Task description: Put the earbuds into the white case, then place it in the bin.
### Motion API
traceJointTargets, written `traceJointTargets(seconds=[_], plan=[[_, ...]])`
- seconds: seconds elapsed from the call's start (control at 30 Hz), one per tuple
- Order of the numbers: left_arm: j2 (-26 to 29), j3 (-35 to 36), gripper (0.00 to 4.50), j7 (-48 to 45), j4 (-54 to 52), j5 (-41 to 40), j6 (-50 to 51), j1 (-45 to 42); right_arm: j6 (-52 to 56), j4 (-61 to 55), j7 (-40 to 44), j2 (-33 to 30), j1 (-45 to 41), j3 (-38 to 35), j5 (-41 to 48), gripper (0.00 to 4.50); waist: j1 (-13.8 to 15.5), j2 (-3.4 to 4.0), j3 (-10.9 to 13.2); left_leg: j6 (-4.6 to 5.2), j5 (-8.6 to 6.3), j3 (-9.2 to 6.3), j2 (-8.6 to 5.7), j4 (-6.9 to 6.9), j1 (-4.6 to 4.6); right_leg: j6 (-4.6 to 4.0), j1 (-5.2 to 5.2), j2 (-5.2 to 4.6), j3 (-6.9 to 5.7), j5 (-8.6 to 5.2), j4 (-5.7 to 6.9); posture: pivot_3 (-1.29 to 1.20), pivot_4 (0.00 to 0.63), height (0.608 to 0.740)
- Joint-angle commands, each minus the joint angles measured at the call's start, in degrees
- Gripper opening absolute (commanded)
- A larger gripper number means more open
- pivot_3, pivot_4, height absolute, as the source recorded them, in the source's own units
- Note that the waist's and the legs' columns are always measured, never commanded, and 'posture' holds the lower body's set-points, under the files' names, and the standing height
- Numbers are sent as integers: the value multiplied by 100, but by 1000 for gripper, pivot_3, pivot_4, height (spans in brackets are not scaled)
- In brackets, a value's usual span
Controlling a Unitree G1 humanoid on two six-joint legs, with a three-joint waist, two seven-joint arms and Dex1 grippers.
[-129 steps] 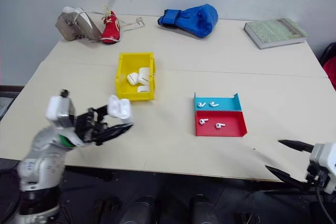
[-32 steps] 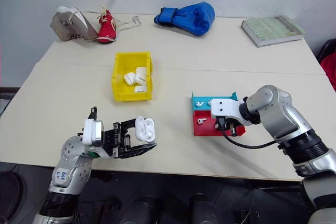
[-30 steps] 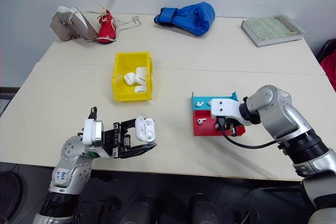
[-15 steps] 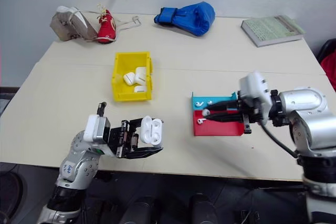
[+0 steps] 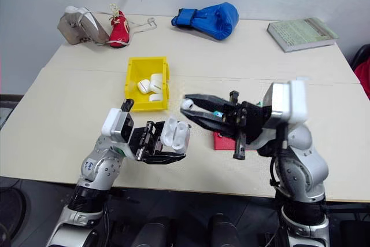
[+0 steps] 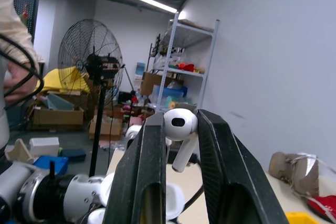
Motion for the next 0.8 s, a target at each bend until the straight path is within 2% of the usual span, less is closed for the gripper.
traceJointTargets(seconds=[0.03, 0.8], plan=[[11, 34, 2727, -65, -95, -118, 95, -98, -346, 17, 108, 4, -9, 127, -109, 439, -1, 0, 0, 0, 0, 0, 0, 0, 0, 0, 0, 0, 0, 0, -1, 0, 150, 740], [62, 12, 2727, 65, -364, 22, 142, 19, -1172, 833, 719, -251, 384, 592, -764, 439, -1, 0, 0, 0, 0, -2, 1, 0, 0, 0, 0, 0, -1, 0, -6, 0, 150, 740]])
